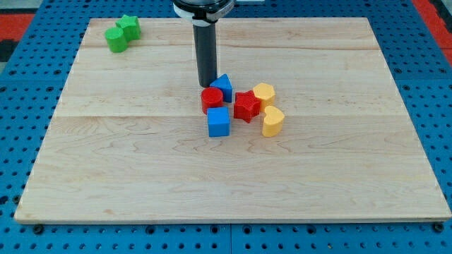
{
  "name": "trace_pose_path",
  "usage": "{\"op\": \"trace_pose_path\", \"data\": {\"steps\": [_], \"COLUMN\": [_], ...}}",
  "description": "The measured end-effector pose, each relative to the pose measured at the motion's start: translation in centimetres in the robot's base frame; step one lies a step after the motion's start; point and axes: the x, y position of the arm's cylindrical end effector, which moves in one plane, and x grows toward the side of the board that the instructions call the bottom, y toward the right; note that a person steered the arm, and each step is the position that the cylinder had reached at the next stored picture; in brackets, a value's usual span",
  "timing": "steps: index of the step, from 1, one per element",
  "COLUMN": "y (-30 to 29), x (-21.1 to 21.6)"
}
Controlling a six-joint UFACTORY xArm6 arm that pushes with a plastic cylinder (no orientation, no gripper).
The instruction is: Put both the green blocks at the center left side of the board
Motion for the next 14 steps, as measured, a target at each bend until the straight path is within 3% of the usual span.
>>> {"op": "trace_pose_path", "data": {"steps": [2, 5, 9, 12, 14], "y": [0.6, -7.5, -19.2, -17.7, -22.9], "x": [-0.8, -17.1, -17.8, -13.2, -17.7]}}
